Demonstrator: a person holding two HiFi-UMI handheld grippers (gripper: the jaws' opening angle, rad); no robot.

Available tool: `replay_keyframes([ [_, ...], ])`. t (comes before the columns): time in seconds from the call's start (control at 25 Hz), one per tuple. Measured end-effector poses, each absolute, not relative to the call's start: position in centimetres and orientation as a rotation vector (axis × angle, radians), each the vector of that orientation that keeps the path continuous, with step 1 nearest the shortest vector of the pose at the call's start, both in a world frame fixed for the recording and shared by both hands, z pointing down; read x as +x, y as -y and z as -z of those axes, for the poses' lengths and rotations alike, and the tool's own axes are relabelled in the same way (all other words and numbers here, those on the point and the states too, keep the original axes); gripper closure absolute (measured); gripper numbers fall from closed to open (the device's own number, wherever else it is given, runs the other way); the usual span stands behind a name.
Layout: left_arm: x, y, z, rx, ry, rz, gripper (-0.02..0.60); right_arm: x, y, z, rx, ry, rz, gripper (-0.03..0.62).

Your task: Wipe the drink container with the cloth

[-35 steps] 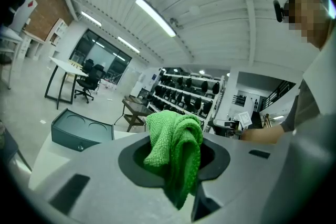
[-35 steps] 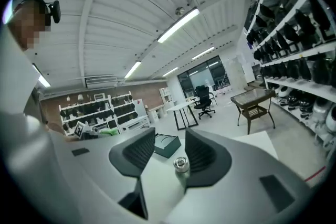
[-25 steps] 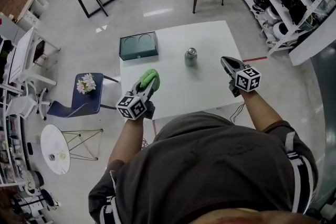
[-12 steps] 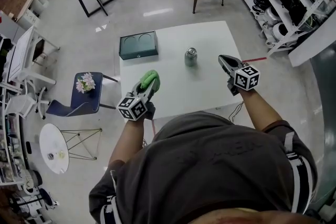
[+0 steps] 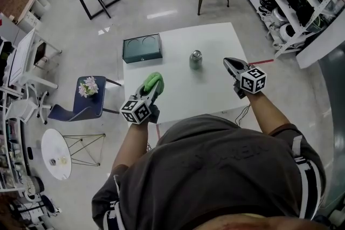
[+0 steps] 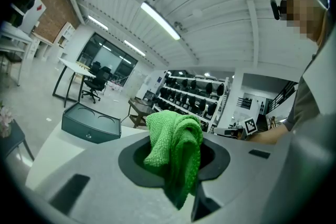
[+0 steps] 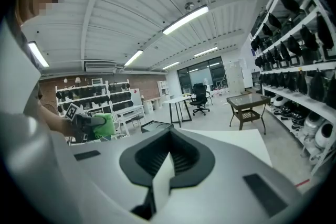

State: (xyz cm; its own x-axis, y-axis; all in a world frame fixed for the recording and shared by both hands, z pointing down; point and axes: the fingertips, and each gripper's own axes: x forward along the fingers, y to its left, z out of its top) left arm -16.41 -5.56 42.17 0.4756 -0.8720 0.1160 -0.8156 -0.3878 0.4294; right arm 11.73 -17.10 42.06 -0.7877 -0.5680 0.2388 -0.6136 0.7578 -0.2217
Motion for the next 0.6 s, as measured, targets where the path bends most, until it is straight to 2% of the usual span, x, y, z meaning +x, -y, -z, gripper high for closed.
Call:
replay_keyframes([
  [0.6,-15.97,5.75,-42.27,2.302,1.397,0.177,0.488,12.10,16.96,-42.60,0.940,2.788,-0.426,0.605],
])
